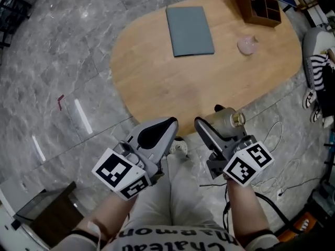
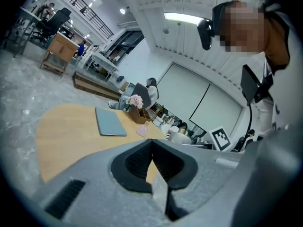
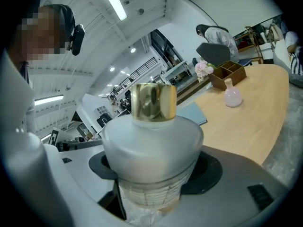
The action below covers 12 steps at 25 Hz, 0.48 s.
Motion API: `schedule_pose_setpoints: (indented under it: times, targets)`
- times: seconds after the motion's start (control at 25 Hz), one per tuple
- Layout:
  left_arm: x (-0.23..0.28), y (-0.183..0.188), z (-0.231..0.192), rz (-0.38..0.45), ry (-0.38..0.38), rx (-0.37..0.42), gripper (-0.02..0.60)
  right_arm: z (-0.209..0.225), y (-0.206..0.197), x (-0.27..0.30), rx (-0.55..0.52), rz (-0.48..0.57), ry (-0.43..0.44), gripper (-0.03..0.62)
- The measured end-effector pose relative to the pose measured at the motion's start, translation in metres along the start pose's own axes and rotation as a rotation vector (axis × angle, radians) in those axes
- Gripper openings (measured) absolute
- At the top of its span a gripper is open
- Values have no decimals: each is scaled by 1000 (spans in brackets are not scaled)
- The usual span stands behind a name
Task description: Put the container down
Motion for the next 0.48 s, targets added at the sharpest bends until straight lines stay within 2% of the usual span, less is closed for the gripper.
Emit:
schedule_pose_setpoints:
  times: [0.16, 0.48]
  targets:
    - [6, -30, -15, -2, -24, 48, 15, 30, -30, 12, -23, 18, -50, 328]
    - [9, -63, -55, 30, -9, 79, 15, 66, -71, 45, -192, 68, -210, 328]
Point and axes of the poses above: the fingertips, and each gripper's own axes: x forward along the fingers, z to its right, y out of its top, the point moved 6 cm from there along -x, backward along the fingers, and after that the axes turned 12 degrees about -y, right-handed, at the moved point
